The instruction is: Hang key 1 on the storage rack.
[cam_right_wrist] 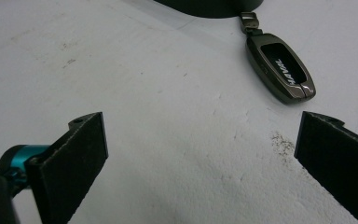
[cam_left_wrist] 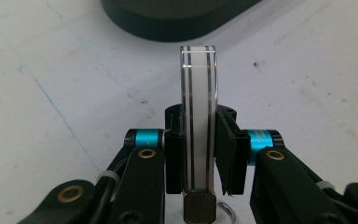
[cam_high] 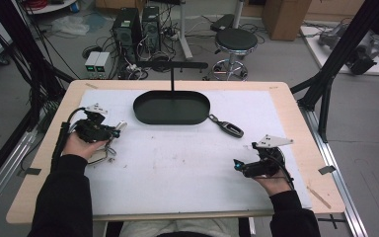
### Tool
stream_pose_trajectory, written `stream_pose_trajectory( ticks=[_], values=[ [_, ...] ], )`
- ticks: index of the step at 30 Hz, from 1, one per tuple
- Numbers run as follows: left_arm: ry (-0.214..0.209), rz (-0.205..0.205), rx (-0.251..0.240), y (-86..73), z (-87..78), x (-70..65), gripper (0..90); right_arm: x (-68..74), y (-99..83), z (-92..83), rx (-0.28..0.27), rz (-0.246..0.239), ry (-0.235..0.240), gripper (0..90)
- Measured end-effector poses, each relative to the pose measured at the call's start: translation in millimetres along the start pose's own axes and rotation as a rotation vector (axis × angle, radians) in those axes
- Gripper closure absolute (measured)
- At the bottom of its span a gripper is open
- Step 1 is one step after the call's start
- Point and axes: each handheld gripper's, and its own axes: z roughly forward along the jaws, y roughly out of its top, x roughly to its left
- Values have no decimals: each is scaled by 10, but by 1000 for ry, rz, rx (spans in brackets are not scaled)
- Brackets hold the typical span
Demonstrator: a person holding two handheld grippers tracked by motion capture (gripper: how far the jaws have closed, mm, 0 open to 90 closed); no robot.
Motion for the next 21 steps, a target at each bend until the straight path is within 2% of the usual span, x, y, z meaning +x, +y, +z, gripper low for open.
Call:
stream_pose_trajectory(
  ticks=[2, 3, 4, 6, 9, 11, 17, 18, 21],
  values=[
    [-13, -17, -34, 18, -103, 12, 747, -1, 1, 1, -2, -1, 1, 17],
    [-13, -17, -34, 18, -103, 12, 747, 2, -1, 3, 7, 3, 4, 17],
    [-37, -53, -61, 55, -186, 22, 746, 5, -5, 11, 11, 4, 3, 17],
    [-36, -55, -93, 103, -258, 15, 747, 12, -12, 19, 17, 5, 6, 17],
    [-26, -46, -122, 157, -321, 1, 747, 17, -21, 12, 15, 2, 9, 17],
    [-19, -30, -140, 250, -395, -16, 747, 19, -25, -2, 11, 7, 10, 17],
    [-27, -12, -150, 431, -453, -86, 747, 37, -50, -27, 11, 1, 9, 17],
    [-26, 10, -155, 527, -465, -116, 747, 37, -58, -29, 10, -4, 9, 17],
    [-24, 39, -163, 673, -475, -147, 746, 37, -68, -42, 9, 0, 8, 17]
  ],
)
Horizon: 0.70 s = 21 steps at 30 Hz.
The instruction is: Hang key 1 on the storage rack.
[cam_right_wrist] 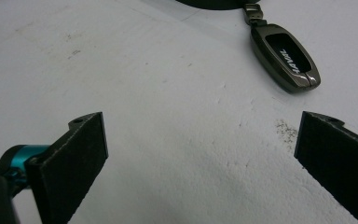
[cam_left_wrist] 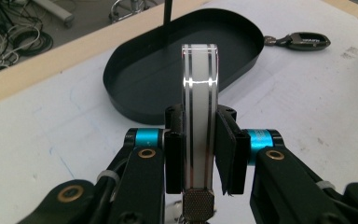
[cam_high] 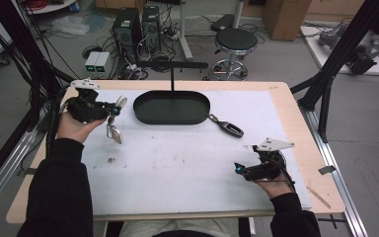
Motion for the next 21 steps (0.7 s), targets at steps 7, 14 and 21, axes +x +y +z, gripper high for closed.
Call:
stream_pose_trajectory(
  ticks=[7, 14, 21],
  values=[
    [10, 49, -30, 285, -10, -26, 746, -6, -12, -32, -2, 4, -6, 17],
    [12, 95, -81, 488, -13, -24, 746, 1, -19, -48, -7, 7, -6, 17],
    [3, 100, -82, 665, 47, -9, 746, 36, -10, -36, 4, -2, 7, 17]
  ],
)
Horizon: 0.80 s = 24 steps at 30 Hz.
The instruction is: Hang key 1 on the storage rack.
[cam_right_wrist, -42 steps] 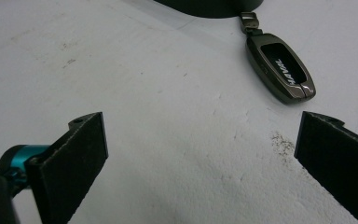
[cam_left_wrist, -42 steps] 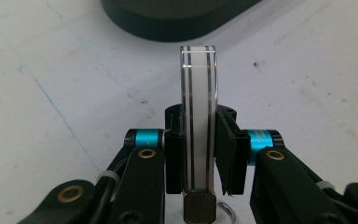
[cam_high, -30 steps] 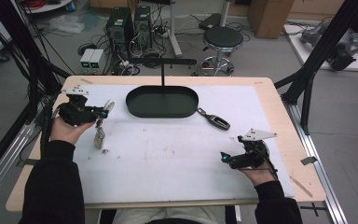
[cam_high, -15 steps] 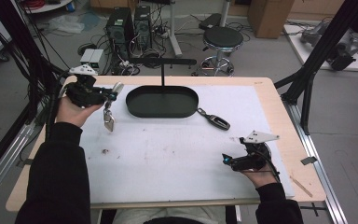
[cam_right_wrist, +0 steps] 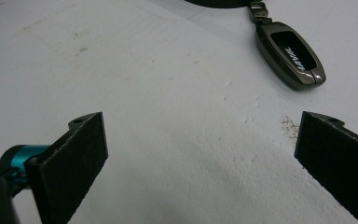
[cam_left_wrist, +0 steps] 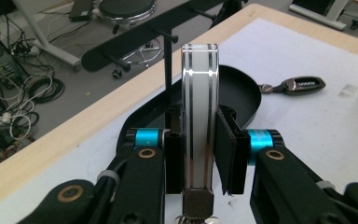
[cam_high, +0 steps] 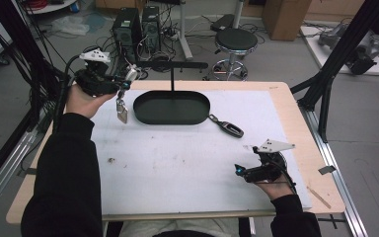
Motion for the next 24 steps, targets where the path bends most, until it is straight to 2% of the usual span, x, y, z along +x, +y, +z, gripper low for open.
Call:
stream_pose_trajectory(
  ticks=[3, 5, 12, 16, 17, 20, 24],
  values=[
    [7, 10, 1, 75, 32, 18, 747, 18, 5, -2, 3, -2, 2, 17],
    [17, 22, -18, 140, 58, 42, 746, 39, 7, 6, 9, -13, 1, 17],
    [51, 21, -53, 204, 130, 136, 746, 45, 1, 10, 13, -26, 0, 17],
    [65, 36, -63, 238, 172, 176, 746, 46, -1, 9, 11, -21, -2, 17],
    [73, 42, -80, 251, 192, 187, 746, 45, -2, 19, 14, -25, 1, 17],
    [64, 74, -118, 297, 286, 223, 746, 52, -1, 30, 22, -31, 13, 17],
    [62, 83, -114, 377, 422, 256, 746, 75, 0, 32, 25, -38, 14, 17]
  ],
)
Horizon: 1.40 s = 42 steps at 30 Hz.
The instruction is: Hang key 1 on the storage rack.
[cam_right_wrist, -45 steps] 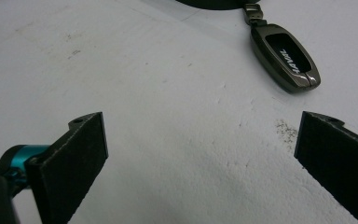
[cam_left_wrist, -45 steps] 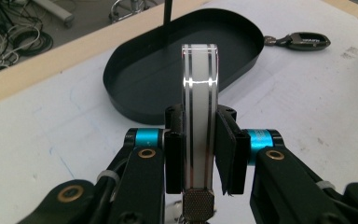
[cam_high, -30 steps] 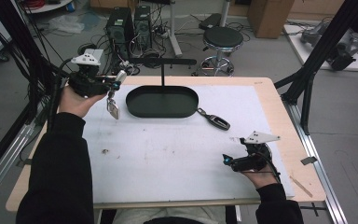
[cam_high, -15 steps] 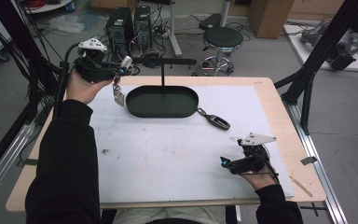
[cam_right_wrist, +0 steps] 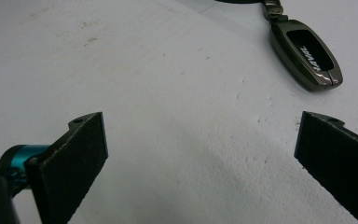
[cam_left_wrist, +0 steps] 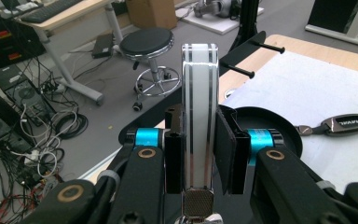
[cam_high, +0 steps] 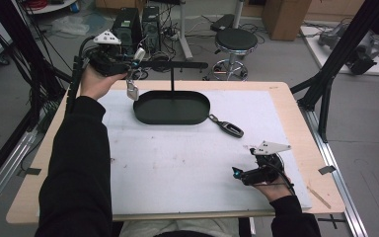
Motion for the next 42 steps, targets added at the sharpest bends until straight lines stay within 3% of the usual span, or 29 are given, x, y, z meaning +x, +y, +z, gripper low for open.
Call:
stream_pose_trajectory(
  ticks=[5, 9, 15, 19, 24, 28, 31, 34, 42],
  values=[
    [11, 29, 9, 47, 159, 12, 746, 5, -4, 2, 3, -4, -3, 17],
    [7, 10, -11, 48, 219, 46, 746, -5, -16, -11, 0, -2, -2, 17],
    [42, 42, -44, 88, 320, 49, 746, -13, -25, -9, 2, 1, -3, 17],
    [35, 12, -78, 81, 353, 78, 746, 0, -18, -3, 3, -3, -4, 17],
    [22, -17, -74, 58, 395, 91, 746, 5, -16, 10, 7, -6, -1, 17],
    [39, -42, -107, 53, 412, 118, 746, 8, -15, 6, 9, -6, -5, 17],
    [43, -95, -158, 43, 423, 172, 746, 5, -17, 9, 9, -3, -5, 17],
    [65, -112, -162, 22, 439, 204, 745, 4, -21, 13, 14, -9, -9, 17],
    [132, -67, -164, 11, 493, 199, 745, 7, -38, 21, 23, -4, -12, 17]
  ],
)
